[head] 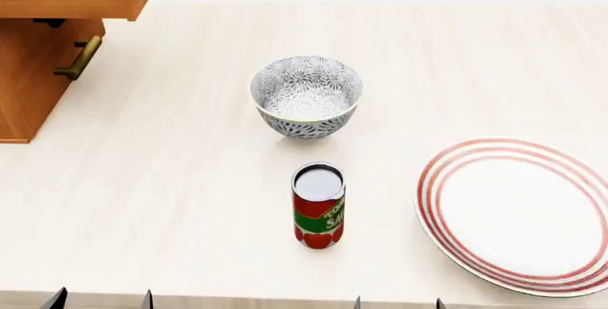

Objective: Put the ketchup in the top drawer of the cabinet.

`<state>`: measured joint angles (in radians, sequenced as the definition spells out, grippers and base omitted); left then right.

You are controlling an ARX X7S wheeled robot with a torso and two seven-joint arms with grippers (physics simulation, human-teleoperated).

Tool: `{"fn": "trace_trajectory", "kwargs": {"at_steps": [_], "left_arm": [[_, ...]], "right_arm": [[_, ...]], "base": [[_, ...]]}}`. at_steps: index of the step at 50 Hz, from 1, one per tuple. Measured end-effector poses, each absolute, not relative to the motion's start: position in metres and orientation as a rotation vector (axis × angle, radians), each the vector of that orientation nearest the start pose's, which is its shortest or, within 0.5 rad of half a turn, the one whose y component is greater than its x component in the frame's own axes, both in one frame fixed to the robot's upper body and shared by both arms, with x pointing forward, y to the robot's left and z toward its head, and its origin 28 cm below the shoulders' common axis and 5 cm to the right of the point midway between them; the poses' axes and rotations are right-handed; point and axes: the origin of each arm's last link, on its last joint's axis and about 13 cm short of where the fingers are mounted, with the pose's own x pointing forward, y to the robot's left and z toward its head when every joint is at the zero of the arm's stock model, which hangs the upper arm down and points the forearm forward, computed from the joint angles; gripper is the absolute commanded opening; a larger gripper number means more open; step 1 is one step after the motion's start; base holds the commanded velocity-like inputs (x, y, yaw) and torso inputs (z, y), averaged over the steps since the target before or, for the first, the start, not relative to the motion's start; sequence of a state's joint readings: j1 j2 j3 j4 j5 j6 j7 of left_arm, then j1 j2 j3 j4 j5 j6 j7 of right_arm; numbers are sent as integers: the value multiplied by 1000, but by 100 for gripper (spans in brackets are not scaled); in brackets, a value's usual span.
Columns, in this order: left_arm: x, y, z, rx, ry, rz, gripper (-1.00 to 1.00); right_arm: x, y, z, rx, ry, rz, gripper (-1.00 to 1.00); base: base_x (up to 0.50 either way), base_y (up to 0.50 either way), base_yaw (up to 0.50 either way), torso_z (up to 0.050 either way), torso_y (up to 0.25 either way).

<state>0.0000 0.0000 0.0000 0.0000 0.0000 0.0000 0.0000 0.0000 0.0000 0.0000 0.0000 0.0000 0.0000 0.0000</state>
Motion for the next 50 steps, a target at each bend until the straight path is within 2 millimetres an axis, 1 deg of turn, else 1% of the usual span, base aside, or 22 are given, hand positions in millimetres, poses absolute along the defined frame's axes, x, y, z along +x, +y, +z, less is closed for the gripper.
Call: {"fn": "trace_trajectory", "kwargs": {"at_steps": [2, 6, 13, 27, 35, 41, 50], "left_arm": [[208, 209, 14, -8, -13, 6, 100], [208, 208, 15, -8, -15, -2, 100], [203, 205, 26, 29, -60, -12, 100], [179, 202, 67, 34, -214, -12, 100], [161, 199, 92, 43, -308, -11, 100], [151, 198, 103, 47, -355, -10, 100], [144, 197, 111, 50, -386, -11, 100]], "right_arm": [[207, -100, 12, 9, -4, -2, 100], [208, -99, 13, 6, -6, 0, 100], [206, -99, 26, 4, -50, -13, 100], [191, -97, 65, -11, -197, -16, 100], [180, -95, 82, -23, -263, -5, 100], [173, -94, 91, -30, -297, 4, 100], [166, -93, 96, -23, -327, 22, 100]], "base": [[0, 0, 0, 0, 0], [0, 0, 0, 0, 0], [0, 0, 0, 0, 0], [0, 0, 0, 0, 0], [0, 0, 0, 0, 0], [0, 0, 0, 0, 0], [490, 0, 0, 0, 0]]}}
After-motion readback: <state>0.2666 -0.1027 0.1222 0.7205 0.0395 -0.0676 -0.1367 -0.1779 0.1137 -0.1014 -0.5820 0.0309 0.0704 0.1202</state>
